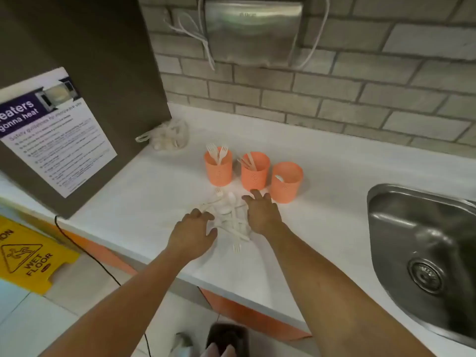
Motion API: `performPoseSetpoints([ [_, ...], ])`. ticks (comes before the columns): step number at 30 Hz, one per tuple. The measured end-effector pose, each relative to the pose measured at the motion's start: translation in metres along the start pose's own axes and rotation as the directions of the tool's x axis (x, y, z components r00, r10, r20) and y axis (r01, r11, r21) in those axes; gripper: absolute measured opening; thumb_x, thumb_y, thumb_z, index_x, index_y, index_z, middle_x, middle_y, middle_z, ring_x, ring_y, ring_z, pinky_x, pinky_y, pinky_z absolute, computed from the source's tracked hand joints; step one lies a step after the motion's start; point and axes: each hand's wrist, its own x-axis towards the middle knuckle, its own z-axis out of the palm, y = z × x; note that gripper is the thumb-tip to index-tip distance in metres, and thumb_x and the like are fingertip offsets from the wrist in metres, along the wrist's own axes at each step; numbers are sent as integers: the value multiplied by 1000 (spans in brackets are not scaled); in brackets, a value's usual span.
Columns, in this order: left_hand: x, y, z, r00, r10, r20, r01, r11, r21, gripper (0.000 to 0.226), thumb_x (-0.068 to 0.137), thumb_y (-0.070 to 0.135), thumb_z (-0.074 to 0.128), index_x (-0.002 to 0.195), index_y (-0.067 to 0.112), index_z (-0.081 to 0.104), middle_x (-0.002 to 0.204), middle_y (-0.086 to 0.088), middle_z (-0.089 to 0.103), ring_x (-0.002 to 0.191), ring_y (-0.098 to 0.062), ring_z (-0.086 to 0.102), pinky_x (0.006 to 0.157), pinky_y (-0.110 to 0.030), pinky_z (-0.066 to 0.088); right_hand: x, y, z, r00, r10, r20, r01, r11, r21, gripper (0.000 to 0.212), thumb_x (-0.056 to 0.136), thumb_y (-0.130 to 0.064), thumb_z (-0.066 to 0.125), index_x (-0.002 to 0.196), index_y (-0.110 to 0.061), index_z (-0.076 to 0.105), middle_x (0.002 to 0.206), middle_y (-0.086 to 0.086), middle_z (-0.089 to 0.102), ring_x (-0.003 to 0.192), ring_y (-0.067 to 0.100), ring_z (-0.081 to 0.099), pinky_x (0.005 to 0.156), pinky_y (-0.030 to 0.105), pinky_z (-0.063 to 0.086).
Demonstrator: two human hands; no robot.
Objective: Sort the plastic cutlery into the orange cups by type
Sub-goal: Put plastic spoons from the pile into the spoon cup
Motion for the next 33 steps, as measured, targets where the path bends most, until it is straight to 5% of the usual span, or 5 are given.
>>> performPoseSetpoints([
  [14,32,-14,5,1000,-27,0,27,978,-206,34,97,34,63,129,23,67,121,-3,61,112,-25,64,95,-41,55,38,0,2,993,116,-34,-119,987,-111,33,93,-17,63,127,-16,60,141,14,41,139,43,34,110,51,42],
  [17,46,-15,2,999,-5,-40,-5,968,-251,31,97,31,64,125,20,69,114,-1,63,101,-22,67,89,-34,55,41,3,-3,982,186,-44,-182,980,82,18,95,-20,63,112,-19,65,122,7,60,121,33,57,89,39,51],
  [21,68,-16,-5,999,-42,11,42,901,-431,37,98,43,59,121,17,73,107,3,72,93,-16,68,93,-34,55,37,-7,-10,935,353,44,-301,720,625,19,85,-13,74,76,-26,64,75,-4,64,72,18,63,63,23,45],
  [26,93,-14,-14,995,-53,85,96,750,-655,38,102,45,59,87,16,79,80,2,79,77,-14,74,81,-31,56,19,-49,-6,886,418,200,-335,282,899,12,85,-6,74,84,-17,68,65,-5,65,58,12,61,60,26,46],
  [33,114,-20,-18,961,-140,238,275,540,-796,32,95,31,61,78,11,79,72,-3,79,72,-23,77,74,-34,60,19,-86,13,927,298,-230,-40,686,727,24,81,-11,81,80,-25,62,75,-9,55,81,15,57,73,26,48],
])
